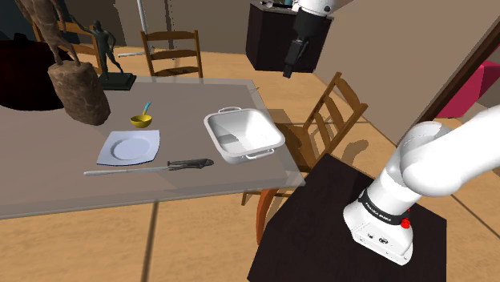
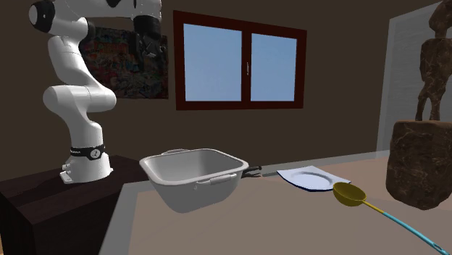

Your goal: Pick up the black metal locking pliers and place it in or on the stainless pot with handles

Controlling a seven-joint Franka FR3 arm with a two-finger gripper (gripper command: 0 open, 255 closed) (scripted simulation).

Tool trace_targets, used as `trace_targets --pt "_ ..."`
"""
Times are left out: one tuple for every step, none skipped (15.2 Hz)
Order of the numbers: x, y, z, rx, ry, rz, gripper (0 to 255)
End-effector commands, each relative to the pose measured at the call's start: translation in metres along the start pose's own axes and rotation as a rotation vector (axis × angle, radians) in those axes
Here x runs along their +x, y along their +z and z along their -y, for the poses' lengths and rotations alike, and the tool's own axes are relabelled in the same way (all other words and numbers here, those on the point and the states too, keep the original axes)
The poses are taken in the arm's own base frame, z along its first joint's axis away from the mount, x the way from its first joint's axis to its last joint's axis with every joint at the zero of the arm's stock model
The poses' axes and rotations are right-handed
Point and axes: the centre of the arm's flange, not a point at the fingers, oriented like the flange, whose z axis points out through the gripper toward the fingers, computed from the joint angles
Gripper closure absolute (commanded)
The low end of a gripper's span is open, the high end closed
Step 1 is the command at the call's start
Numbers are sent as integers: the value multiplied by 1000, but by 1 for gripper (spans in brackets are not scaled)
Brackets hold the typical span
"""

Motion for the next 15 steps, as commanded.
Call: trace_targets --pt "19 20 8 7 -38 8 0" --pt "27 30 11 10 -56 12 0" --pt "36 40 15 14 -75 16 0" --pt "44 50 19 17 -93 20 0" --pt "52 60 23 21 -111 25 0" --pt "60 69 27 24 -130 29 0" --pt "68 79 31 27 -148 33 0" --pt "76 89 36 31 -167 37 0" --pt "84 99 41 34 -185 42 0" --pt "92 109 45 37 -204 46 0" --pt "99 119 51 41 -222 50 0" --pt "107 129 56 44 -240 55 0" --pt "114 139 61 47 -259 59 0" --pt "121 149 67 51 -277 63 0" --pt "128 159 73 54 -296 67 0"
